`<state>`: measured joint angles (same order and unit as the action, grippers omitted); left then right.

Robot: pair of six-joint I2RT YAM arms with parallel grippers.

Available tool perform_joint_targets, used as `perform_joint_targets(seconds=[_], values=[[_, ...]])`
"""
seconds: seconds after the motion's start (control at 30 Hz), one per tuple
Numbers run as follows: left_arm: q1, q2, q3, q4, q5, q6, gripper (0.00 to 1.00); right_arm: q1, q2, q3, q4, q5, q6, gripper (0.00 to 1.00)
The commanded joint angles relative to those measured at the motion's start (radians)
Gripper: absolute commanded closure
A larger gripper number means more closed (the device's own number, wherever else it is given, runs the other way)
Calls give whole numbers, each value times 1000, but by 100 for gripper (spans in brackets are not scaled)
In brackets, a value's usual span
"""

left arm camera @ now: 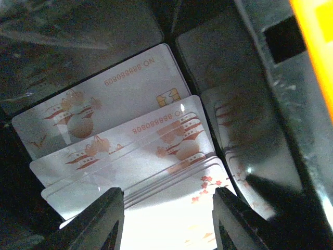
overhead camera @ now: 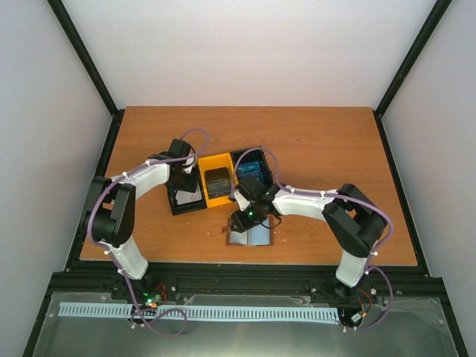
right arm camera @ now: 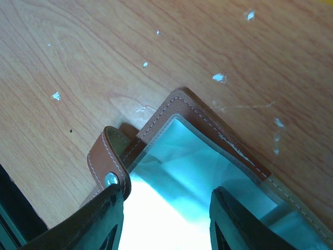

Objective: Put the credit cards into the card holder
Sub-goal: Adjust the storage box at the center of the board.

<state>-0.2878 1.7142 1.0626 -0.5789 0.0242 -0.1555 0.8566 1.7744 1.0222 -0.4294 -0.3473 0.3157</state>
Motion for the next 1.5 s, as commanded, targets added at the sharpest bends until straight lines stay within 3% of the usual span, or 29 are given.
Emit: perform_joint_targets(seconds=[0.0, 0.53, 0.8, 0.93, 1.03, 1.2, 1.27, 1.47], values=[[4, 26, 37, -9, 16, 62, 52, -11, 17, 9, -36, 32, 1, 54], [-84, -125, -85, 8, 304, -10, 50, -49, 17, -21, -22, 40, 42, 54], [-144, -98, -72, 34, 335, -44, 51, -58, -2, -66, -2, 42, 75, 54], [-160, -124, -53, 28, 293, -44, 52, -69, -24, -97, 20, 34, 91, 54], [-160, -186, -28, 13, 152, 40, 47, -78, -38, -118, 38, 19, 100, 54], [-150, -203, 59, -1, -99, 202, 29, -80, -42, -111, 29, 4, 95, 53], [-125, -194, 80, 15, -122, 231, 23, -82, -36, -100, 16, -2, 80, 53], [-8, -125, 128, 20, -93, 269, 24, -89, -5, -64, -27, -2, 44, 53]])
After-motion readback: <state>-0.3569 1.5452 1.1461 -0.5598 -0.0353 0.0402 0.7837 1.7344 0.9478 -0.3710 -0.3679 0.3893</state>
